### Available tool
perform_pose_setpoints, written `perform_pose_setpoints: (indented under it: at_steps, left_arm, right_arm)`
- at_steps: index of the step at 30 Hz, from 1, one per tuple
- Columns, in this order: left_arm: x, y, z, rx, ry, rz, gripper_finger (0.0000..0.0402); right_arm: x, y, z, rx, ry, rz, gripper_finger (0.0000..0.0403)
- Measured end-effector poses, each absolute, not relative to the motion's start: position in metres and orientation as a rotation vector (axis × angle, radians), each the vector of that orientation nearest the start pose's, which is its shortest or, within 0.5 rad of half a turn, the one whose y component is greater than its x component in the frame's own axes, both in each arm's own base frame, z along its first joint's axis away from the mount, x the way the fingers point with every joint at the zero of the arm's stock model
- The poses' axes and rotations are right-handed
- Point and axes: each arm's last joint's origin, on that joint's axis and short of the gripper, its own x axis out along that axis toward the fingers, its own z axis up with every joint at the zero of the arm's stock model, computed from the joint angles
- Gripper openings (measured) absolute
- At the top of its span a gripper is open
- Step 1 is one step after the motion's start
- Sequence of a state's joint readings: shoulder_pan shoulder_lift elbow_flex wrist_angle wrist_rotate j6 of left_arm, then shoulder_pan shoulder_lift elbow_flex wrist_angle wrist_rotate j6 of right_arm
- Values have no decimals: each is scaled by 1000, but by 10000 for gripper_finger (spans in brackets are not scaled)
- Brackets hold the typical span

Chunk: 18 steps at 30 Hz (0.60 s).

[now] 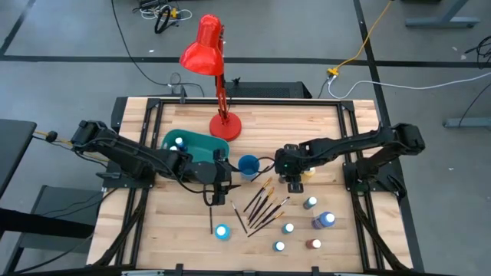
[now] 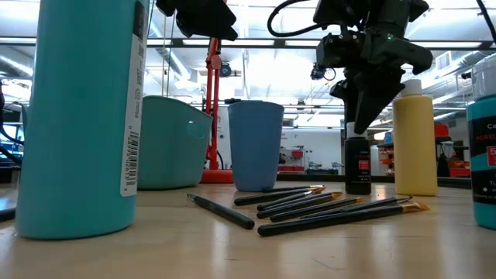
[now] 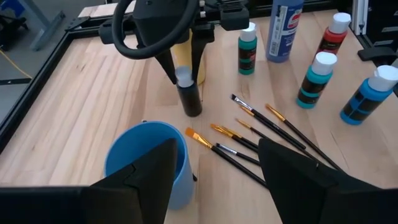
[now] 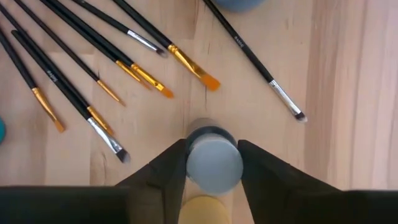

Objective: Pick & Place Paint Supplies
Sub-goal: Put the black paint bottle into the green bin

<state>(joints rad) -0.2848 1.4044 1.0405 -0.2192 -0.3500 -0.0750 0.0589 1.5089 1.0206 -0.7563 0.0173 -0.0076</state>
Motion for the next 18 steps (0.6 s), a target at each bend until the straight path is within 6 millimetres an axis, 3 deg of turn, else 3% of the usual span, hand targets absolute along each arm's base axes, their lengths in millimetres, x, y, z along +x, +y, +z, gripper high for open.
perform_pose_setpoints:
  at_steps: [7, 14, 18]
  left_arm:
    - [296, -76, 280, 109, 551, 84, 236]
    - [296, -76, 280, 66, 548, 96, 236]
    - [296, -76, 281, 42, 545, 104, 235]
  right_arm:
    - [279, 16, 213, -21, 1245, 28, 130]
    - [278, 20, 215, 145, 1249, 75, 125]
    - [283, 23, 228, 170, 1208, 85, 125]
